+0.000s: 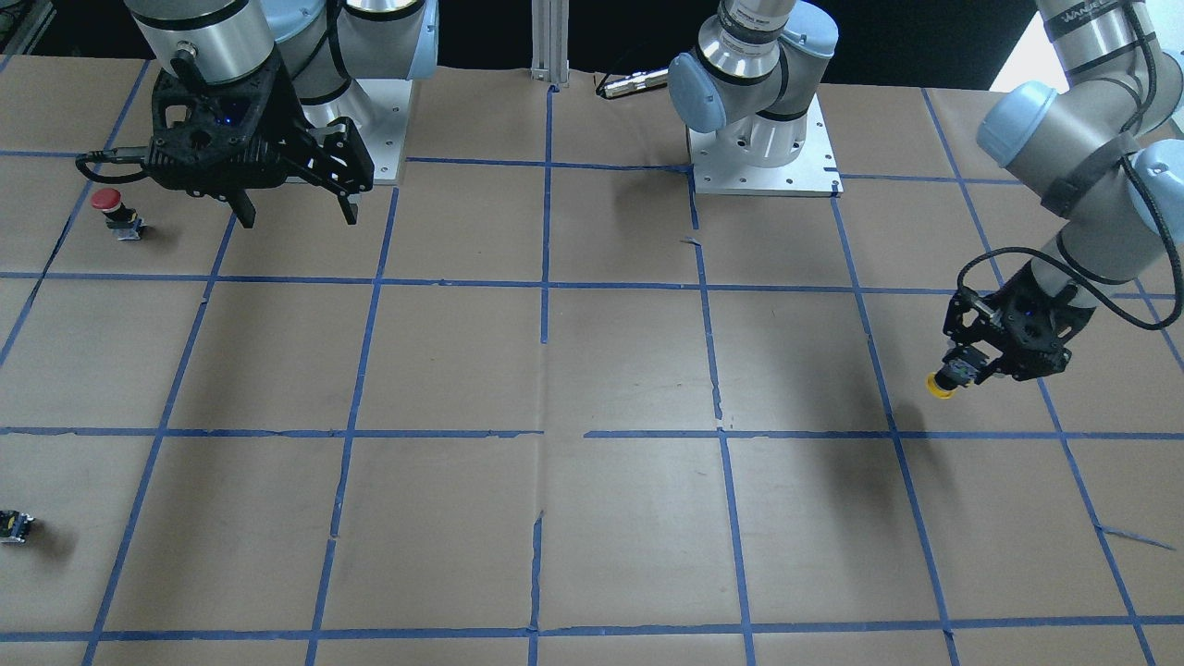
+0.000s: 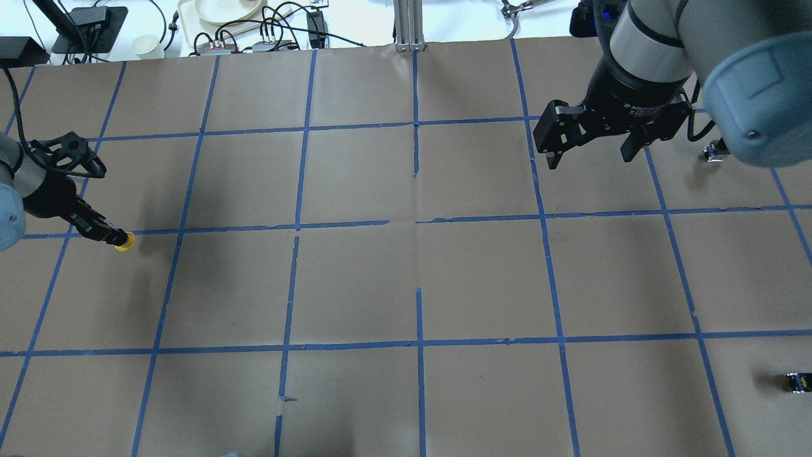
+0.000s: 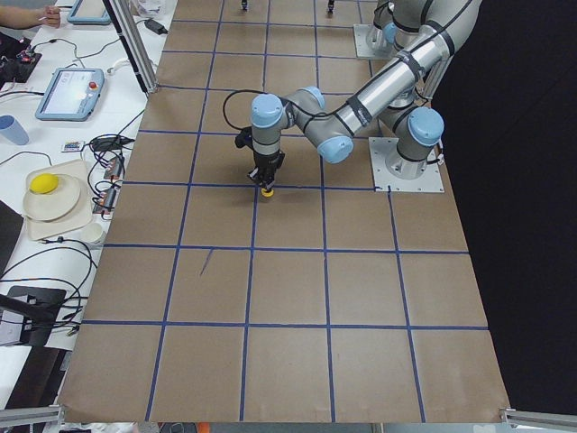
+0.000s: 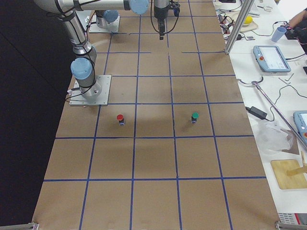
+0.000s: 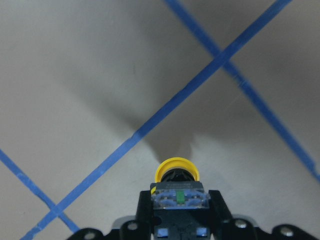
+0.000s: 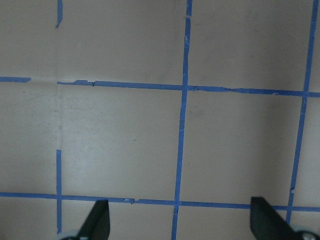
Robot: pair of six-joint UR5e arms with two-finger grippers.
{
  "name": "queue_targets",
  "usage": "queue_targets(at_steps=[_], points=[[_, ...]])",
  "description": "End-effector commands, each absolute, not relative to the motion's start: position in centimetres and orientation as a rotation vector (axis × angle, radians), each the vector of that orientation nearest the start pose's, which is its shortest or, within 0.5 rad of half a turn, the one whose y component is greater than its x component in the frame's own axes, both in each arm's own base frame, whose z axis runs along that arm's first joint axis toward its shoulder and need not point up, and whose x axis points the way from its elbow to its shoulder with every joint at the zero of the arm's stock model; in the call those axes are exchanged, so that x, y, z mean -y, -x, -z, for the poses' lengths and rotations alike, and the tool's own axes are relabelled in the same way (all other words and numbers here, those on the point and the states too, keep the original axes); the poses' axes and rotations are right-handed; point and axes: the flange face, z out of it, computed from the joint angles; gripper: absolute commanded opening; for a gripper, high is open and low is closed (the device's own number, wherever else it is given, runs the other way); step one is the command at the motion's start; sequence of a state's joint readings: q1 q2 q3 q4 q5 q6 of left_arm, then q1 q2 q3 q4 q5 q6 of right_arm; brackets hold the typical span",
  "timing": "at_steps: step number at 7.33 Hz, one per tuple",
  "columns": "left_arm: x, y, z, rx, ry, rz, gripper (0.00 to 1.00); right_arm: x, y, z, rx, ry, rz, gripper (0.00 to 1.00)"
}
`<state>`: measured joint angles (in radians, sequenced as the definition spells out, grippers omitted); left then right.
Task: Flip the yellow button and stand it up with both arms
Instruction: 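Lift the yellow button with the left gripper and carry it toward the table center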
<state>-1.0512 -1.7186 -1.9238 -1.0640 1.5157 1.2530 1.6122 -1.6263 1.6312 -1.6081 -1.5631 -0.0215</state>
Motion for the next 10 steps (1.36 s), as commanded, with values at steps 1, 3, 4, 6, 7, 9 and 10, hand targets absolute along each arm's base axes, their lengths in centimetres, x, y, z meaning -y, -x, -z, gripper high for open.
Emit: queue_targets(at_steps=[1,3,4,6,7,9,10], points=[[51.5,-4.5,-33.1,-3.16,-1.101,0.137,0.1,46.6,-15.4,-49.0,-3.13,0.099,0.055,1.0],[51.4,1.9,-35.7,-3.496,-0.92,0.172,0.1,46.6,-15.3,-49.0,-3.131,0.101,0.055,1.0],[50.8,5.6,-37.1,-3.608,-0.877,0.185,0.1,46.6,-15.3,-49.0,-3.131,0.101,0.055,1.0],[49.0,11.4,-40.9,-3.849,-0.601,0.226,0.1,46.6,-15.3,-49.0,-3.132,0.101,0.055,1.0],[48.6,13.9,-42.2,-3.997,-0.447,0.224,0.1,46.6,-15.3,-48.9,-3.132,0.101,0.048,1.0],[48.1,17.1,-43.5,-4.239,-0.124,0.11,0.1,47.0,-14.8,-49.1,-3.126,0.077,0.062,1.0],[47.9,18.2,-44.9,-4.366,0.033,0.071,0.1,47.4,-14.5,-49.1,-3.057,0.041,0.064,1.0]])
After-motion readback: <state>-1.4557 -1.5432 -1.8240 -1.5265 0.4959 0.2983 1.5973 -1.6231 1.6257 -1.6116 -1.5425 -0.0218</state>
